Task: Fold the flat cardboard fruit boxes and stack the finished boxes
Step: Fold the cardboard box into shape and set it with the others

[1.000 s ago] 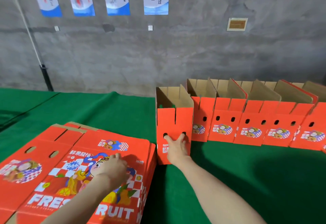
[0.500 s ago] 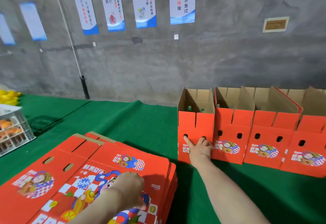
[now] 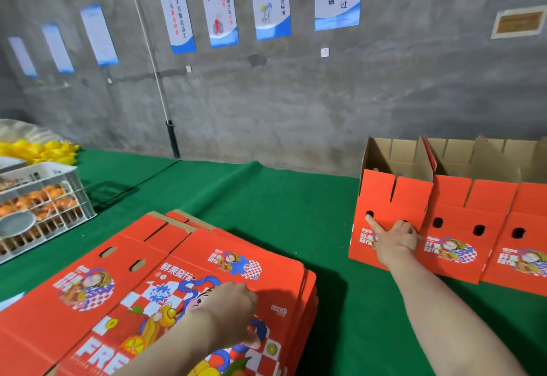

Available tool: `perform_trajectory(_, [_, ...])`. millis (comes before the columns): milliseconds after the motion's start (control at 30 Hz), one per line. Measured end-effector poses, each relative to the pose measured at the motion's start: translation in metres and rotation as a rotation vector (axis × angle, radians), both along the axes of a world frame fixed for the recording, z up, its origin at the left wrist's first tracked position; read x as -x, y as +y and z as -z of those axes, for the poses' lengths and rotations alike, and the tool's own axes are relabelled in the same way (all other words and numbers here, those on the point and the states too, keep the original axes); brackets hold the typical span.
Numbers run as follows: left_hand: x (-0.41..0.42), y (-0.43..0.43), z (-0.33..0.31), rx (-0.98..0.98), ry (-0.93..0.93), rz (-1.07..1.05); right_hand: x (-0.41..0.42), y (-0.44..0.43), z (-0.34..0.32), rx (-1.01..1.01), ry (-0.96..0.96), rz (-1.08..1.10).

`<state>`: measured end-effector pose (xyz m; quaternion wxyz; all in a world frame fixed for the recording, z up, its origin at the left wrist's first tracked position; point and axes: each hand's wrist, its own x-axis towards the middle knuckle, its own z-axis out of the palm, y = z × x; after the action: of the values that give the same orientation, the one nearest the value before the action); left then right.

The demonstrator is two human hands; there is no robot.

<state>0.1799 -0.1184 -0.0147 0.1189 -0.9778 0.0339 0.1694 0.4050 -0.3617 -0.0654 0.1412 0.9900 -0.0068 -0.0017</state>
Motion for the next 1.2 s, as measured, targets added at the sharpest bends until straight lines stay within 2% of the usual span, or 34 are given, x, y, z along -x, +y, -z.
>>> perform_trajectory(167, [0.000, 0.000, 0.003, 0.014, -0.010, -0.009, -0.003, -0.023, -0.002, 0.047, 0.033, 0.050])
perform_trajectory(267, [0.000, 0.000, 0.004, 0.021, -0.018, -0.016, 0.005, -0.021, -0.001, -0.006, 0.054, 0.081])
perform_trajectory(533, [0.003, -0.001, 0.006, 0.011, -0.042, -0.021, 0.038, -0.008, 0.010, -0.619, -0.061, 0.124])
perform_trajectory(700, [0.006, -0.001, 0.006, 0.013, -0.068, -0.057, 0.085, 0.017, 0.011, -0.786, -0.088, -0.114])
perform_trajectory(833, [0.017, 0.002, 0.021, 0.072, -0.157, -0.124, 0.179, 0.049, 0.013, -1.005, -0.077, -0.474])
perform_trajectory(900, [0.029, 0.013, 0.034, 0.192, -0.219, -0.133, 0.227, 0.063, 0.017, -1.029, -0.021, -0.652])
perform_trajectory(1000, [0.053, 0.036, 0.042, 0.535, -0.292, -0.133, 0.280, 0.084, 0.016, -0.923, 0.021, -0.901])
perform_trajectory(1067, [0.069, 0.053, 0.038, 0.625, -0.407, -0.213, 0.297, 0.094, 0.012, -0.853, 0.030, -0.977])
perform_trajectory(1133, [0.086, 0.068, 0.031, 0.547, -0.551, -0.302, 0.307, 0.096, 0.010, -0.811, 0.051, -0.963])
perform_trajectory(1200, [0.108, 0.080, 0.025, 0.428, -0.628, -0.357, 0.312, 0.094, 0.012, -0.839, 0.078, -0.858])
